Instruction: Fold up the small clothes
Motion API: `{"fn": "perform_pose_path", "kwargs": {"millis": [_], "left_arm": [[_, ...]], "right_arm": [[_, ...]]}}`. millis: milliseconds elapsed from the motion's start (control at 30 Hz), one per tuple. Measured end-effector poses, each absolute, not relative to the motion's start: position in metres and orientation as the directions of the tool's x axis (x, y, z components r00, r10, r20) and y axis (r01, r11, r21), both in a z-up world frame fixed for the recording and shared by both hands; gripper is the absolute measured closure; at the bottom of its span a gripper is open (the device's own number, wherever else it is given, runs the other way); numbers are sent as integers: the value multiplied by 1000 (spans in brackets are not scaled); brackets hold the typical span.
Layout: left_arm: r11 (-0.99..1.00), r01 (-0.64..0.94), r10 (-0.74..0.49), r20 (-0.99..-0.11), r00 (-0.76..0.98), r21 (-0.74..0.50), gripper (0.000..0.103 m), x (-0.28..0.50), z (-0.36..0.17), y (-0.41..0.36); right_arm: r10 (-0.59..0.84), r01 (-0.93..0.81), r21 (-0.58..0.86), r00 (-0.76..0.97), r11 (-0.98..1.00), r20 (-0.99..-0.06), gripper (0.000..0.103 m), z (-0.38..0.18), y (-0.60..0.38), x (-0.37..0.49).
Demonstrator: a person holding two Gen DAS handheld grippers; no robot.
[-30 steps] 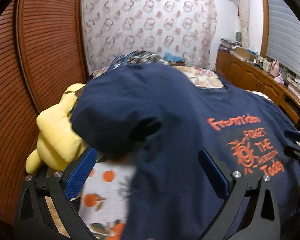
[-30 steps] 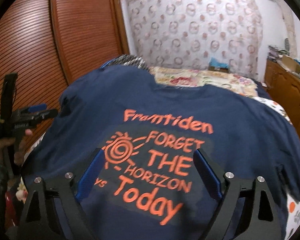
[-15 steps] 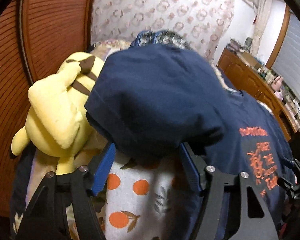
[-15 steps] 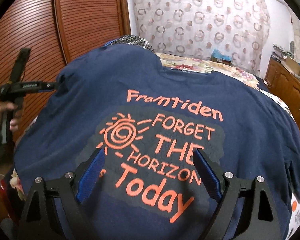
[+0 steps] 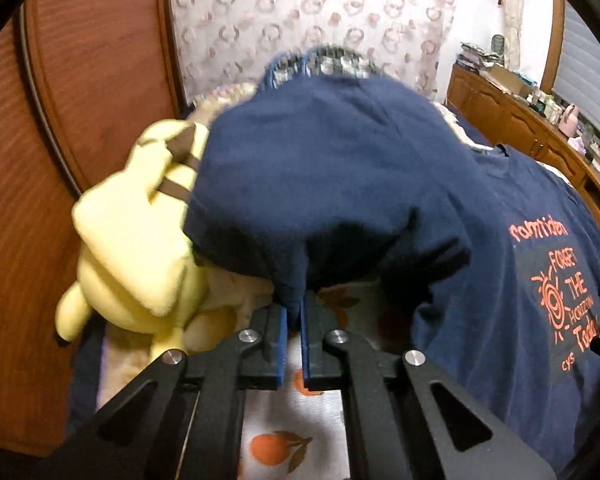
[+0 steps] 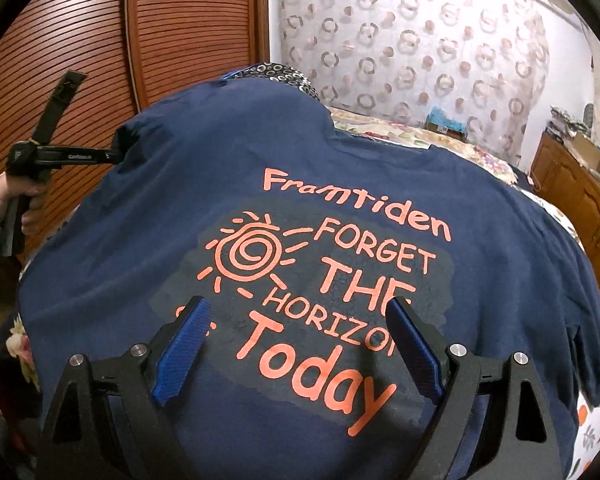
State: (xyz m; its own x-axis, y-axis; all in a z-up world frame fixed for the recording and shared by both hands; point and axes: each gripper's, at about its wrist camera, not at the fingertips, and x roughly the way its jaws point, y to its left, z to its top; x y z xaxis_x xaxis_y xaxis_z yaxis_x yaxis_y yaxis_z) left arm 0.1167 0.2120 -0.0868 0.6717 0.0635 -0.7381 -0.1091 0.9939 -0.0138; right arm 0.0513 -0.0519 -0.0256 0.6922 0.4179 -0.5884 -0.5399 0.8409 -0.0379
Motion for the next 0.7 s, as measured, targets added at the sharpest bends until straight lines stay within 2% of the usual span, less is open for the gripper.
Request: {"fn": "perform_pose_path", "kwargs": {"millis": [133, 300, 467, 600, 700], "left_arm": [[993, -118, 91, -670, 737, 5, 98, 105, -51, 211], [998, -64, 51, -600, 799, 0, 97, 102, -3, 192], [998, 43, -8, -569, 822, 49, 97, 107, 26, 144], [987, 128, -48, -576, 816, 99, 96, 113, 28, 100], [982, 165, -83, -595, 799, 86, 82, 106, 18, 82]], "right_arm": [[425, -536, -16, 686, 844, -590, 13, -27, -55, 54], [422, -537, -21, 685, 843, -595, 13, -28, -54, 55], [422, -539, -21, 682, 842, -598, 13, -28, -52, 57], [422, -545, -26, 679, 838, -601, 13, -29, -51, 57], [425, -549, -26, 676, 836, -602, 13, -29, -51, 56]]}}
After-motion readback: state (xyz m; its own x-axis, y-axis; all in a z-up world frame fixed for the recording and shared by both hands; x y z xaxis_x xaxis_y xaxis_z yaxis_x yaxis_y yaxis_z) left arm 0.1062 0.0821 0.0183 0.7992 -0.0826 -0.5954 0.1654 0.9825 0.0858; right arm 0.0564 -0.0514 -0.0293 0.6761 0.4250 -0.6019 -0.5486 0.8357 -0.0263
